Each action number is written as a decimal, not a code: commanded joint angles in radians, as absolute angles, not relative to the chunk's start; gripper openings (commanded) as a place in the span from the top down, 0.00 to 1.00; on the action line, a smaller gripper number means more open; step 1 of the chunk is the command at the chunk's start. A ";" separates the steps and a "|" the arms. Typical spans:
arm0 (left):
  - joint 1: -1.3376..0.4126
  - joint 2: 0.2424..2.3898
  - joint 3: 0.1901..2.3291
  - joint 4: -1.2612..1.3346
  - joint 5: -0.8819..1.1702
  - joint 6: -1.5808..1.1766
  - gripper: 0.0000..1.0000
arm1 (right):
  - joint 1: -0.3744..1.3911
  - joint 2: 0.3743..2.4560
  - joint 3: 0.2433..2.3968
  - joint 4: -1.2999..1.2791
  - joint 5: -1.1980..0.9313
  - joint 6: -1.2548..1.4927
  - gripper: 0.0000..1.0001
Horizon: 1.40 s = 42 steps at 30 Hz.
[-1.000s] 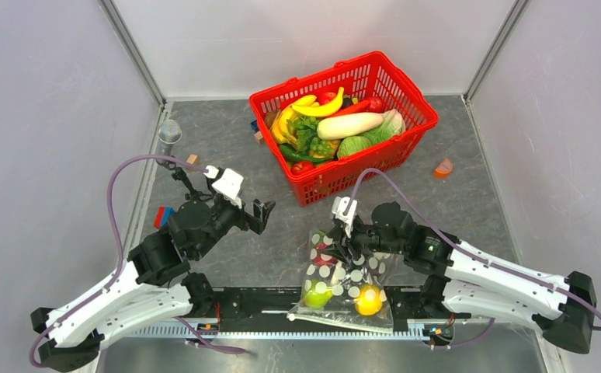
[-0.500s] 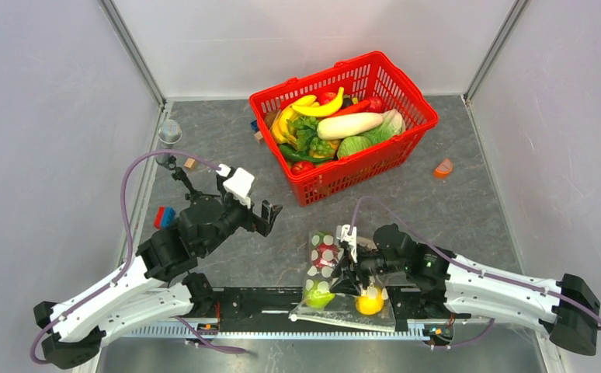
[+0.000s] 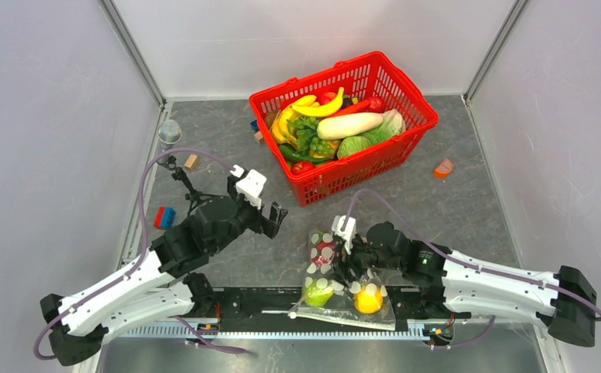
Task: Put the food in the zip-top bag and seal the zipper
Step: Reset both arms
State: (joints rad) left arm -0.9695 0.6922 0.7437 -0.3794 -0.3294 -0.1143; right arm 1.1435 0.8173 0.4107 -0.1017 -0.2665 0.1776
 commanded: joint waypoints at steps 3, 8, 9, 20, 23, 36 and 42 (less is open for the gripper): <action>-0.891 0.764 0.772 -0.325 -0.298 -0.164 0.00 | 1.127 0.757 0.544 -0.068 0.451 0.106 0.16; -0.719 0.767 0.781 -0.340 -0.179 -0.211 0.00 | 0.946 0.716 0.595 -0.132 0.660 0.102 0.14; -0.678 0.767 0.782 -0.342 -0.172 -0.230 0.00 | 0.896 0.699 0.593 -0.144 0.653 0.109 0.14; -0.308 0.838 0.803 -0.350 -0.037 -0.456 0.00 | 0.085 0.680 0.552 -0.190 0.170 0.100 0.03; -0.308 0.822 0.815 -0.386 -0.142 -0.482 0.00 | -0.171 0.724 0.488 -0.115 -0.150 0.184 0.03; -0.310 0.715 0.805 -0.469 -0.393 -0.543 0.00 | -0.221 0.665 0.450 -0.030 -0.432 0.129 0.03; -0.310 0.729 0.800 -0.474 -0.417 -0.560 0.00 | -0.202 0.535 0.426 -0.007 -0.438 0.113 0.03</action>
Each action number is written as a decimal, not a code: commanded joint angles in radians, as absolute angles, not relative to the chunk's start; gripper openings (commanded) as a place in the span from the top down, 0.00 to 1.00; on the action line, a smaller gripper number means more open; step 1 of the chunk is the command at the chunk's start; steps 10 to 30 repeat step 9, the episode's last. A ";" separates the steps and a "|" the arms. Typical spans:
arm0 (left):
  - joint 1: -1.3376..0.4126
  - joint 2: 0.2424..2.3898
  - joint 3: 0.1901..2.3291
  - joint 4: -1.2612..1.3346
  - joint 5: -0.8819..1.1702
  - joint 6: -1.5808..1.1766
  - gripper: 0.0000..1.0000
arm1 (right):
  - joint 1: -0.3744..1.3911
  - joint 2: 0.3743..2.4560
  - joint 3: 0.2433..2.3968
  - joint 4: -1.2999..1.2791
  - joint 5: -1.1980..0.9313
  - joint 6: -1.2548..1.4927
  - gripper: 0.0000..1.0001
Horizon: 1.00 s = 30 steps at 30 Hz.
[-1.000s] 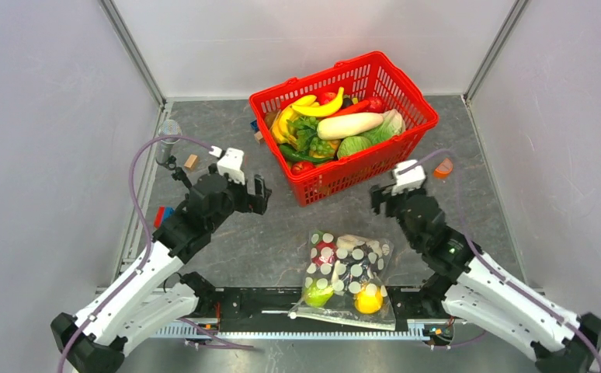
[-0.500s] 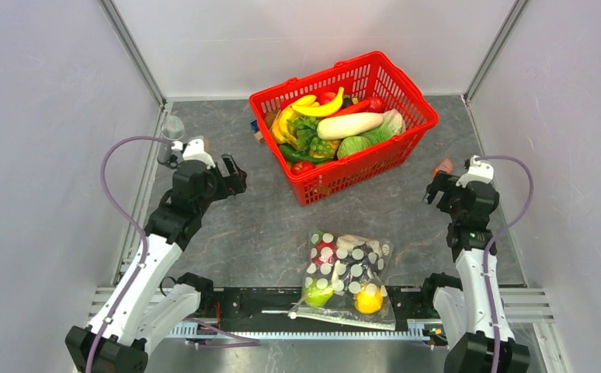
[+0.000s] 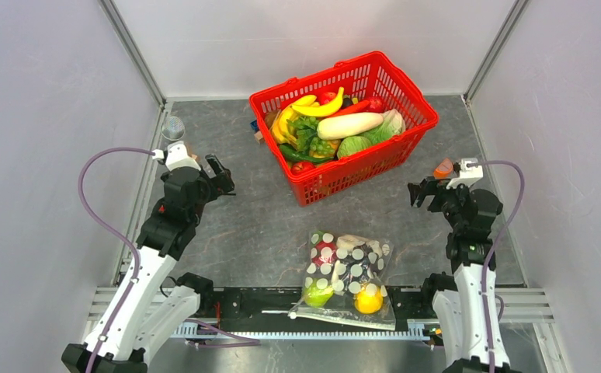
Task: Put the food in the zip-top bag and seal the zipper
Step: Reset both arms
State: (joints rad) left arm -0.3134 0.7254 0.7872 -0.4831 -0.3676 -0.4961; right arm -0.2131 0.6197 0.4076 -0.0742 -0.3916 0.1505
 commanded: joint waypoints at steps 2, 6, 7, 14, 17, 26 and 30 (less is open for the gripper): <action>-0.309 0.728 0.799 -0.474 -0.419 -0.560 0.00 | -0.199 0.498 0.404 -0.008 -0.405 0.112 0.02; -0.310 0.733 0.805 -0.477 -0.414 -0.556 0.00 | -0.199 0.485 0.390 -0.016 -0.380 0.116 0.02; -0.309 0.735 0.808 -0.480 -0.415 -0.556 0.00 | -0.199 0.486 0.388 -0.021 -0.375 0.121 0.02; -0.310 0.740 0.816 -0.490 -0.418 -0.551 0.00 | -0.199 0.490 0.388 -0.027 -0.376 0.126 0.02; -0.310 0.740 0.816 -0.490 -0.418 -0.551 0.00 | -0.199 0.490 0.388 -0.027 -0.376 0.126 0.02; -0.310 0.740 0.816 -0.490 -0.418 -0.551 0.00 | -0.199 0.490 0.388 -0.027 -0.376 0.126 0.02; -0.310 0.740 0.816 -0.490 -0.418 -0.551 0.00 | -0.199 0.490 0.388 -0.027 -0.376 0.126 0.02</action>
